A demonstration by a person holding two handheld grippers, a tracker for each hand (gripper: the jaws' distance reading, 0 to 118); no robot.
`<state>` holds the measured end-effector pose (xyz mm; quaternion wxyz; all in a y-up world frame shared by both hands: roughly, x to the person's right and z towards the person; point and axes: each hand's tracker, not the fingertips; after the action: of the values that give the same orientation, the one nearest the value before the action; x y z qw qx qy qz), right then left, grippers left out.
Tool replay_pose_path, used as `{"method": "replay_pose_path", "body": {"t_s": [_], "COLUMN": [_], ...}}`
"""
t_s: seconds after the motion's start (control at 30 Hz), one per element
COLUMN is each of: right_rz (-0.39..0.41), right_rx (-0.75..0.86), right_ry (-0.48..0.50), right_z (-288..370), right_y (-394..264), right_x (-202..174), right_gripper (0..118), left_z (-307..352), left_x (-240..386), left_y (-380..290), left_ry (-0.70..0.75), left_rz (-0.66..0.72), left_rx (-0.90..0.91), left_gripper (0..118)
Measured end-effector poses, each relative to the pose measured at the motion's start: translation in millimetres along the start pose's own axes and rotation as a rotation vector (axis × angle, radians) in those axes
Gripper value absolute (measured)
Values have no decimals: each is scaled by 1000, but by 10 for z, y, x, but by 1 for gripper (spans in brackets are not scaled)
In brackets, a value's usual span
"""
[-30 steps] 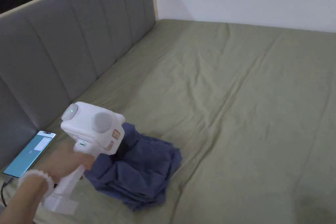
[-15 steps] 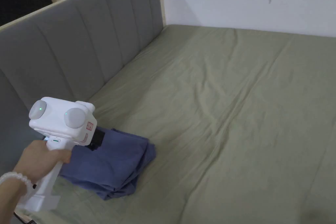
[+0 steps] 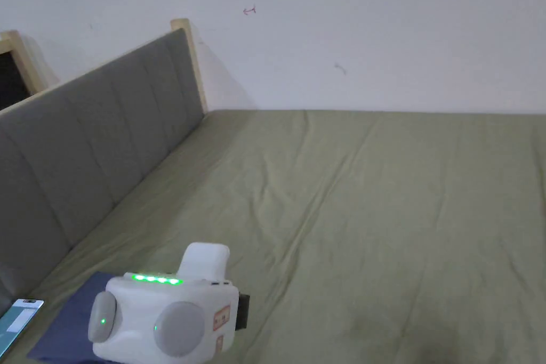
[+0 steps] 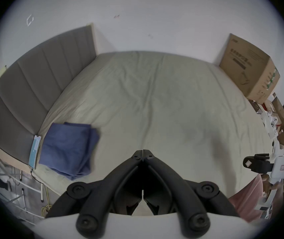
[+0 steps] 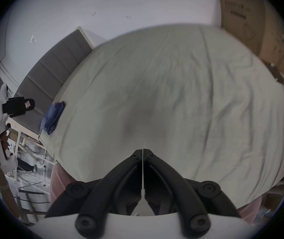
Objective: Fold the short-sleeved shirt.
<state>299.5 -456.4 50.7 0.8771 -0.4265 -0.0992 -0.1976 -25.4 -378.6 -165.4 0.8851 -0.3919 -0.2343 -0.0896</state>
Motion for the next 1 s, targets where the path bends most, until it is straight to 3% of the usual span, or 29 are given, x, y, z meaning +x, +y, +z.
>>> {"method": "replay_pose_path", "body": {"t_s": [0.07,0.33,0.5,1.0], "right_rz": [31,153,187,185], "right_rx": [92,491,665,804], "right_ry": [-3,-169,-258,-364], "right_z": [178,1013,1415,1654], "right_y": [39,383,446,419], "right_x": [-60,-224,-258,-294], "right_gripper": [1,1,1,1], "left_z": [158,847,1151,1376], "left_x": [309,1165,1329,1558], "left_y": [-15,-50,-45,-82], "left_ry": [11,113,144,148], "left_rz": [-19,-81,-22,-38], "left_rx": [70,423,558,684], "left_gripper": [0,0,0,0]}}
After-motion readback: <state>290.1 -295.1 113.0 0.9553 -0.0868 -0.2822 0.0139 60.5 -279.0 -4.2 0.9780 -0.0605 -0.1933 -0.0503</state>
